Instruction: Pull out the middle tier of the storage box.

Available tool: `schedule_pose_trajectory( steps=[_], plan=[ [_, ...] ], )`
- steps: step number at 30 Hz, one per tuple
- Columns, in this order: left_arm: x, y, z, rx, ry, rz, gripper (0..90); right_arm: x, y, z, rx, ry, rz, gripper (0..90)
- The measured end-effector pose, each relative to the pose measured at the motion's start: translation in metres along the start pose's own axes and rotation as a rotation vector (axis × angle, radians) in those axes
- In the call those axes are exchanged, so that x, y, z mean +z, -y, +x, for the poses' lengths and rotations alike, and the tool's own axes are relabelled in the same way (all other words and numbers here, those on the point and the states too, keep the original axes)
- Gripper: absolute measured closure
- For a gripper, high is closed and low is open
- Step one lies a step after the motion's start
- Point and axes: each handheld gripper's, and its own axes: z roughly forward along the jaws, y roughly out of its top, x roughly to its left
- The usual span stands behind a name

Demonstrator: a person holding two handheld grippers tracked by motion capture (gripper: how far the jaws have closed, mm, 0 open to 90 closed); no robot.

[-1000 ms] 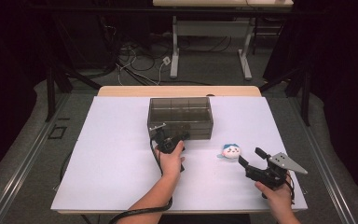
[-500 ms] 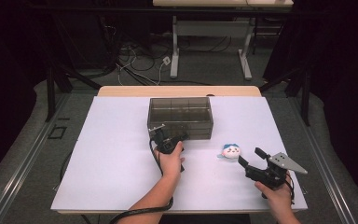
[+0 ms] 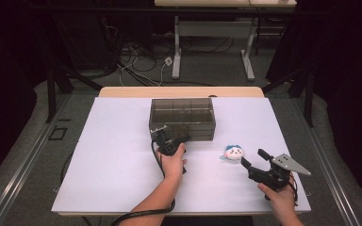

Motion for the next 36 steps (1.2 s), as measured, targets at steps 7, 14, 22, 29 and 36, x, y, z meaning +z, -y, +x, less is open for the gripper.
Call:
schedule_pose_trajectory(
  steps=[7,14,22,29,36],
  plan=[
    [-0.001,0.0,0.001,0.019,0.002,0.0,81.5,0.0,0.0,0.0,-0.001,0.0,-0.001,20.1],
    [-0.003,0.003,0.001,0.024,0.012,0.011,81.5,0.0,0.0,0.0,-0.003,0.004,0.0,20.1],
    [-0.006,0.006,0.001,0.026,0.017,0.016,81.5,0.0,0.0,0.0,-0.003,0.005,0.001,20.1],
    [-0.01,0.009,0.002,0.036,0.022,0.018,81.5,0.0,0.0,0.001,-0.002,0.003,0.0,20.1],
    [-0.014,0.012,0.003,0.038,0.033,0.024,81.6,0.0,0.0,0.001,-0.002,0.006,-0.002,20.1]
  ],
)
